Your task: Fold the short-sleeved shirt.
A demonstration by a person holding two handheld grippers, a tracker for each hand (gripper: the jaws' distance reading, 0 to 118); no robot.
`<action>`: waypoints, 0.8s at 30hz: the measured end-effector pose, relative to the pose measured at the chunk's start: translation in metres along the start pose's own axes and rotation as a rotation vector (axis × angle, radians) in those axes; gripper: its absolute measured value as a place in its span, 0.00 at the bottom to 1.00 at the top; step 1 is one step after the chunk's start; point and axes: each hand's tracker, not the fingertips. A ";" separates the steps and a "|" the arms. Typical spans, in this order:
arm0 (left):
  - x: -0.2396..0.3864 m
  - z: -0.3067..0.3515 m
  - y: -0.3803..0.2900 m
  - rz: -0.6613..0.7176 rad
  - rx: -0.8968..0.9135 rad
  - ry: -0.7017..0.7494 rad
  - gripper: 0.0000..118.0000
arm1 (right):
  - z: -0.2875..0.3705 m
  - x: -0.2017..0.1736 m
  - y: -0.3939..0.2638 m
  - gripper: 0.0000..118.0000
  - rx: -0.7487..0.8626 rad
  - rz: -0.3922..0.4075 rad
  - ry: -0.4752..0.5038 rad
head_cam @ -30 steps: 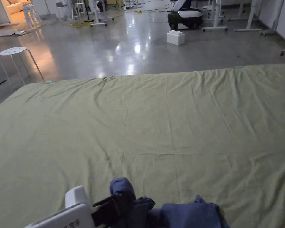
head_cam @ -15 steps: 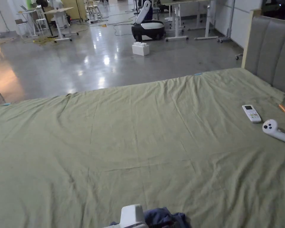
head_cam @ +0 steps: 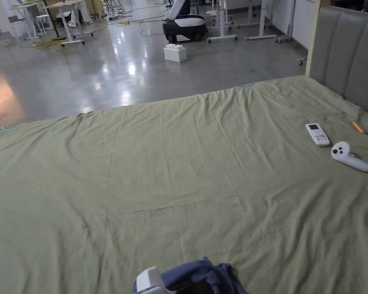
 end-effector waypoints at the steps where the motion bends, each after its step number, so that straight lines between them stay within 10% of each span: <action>1: -0.003 -0.013 -0.002 -0.004 0.007 0.014 0.07 | 0.001 0.001 0.000 0.00 -0.002 -0.002 -0.007; 12: -0.001 -0.038 -0.010 -0.071 -0.050 0.119 0.03 | -0.019 -0.007 -0.001 0.00 -0.059 0.059 0.000; 20: 0.029 0.098 0.002 -0.157 0.172 -0.112 0.03 | -0.128 -0.031 0.001 0.00 -0.188 0.088 0.201; 24: 0.007 0.150 -0.002 -0.169 0.225 0.040 0.03 | -0.205 -0.051 0.000 0.00 -0.294 0.060 0.306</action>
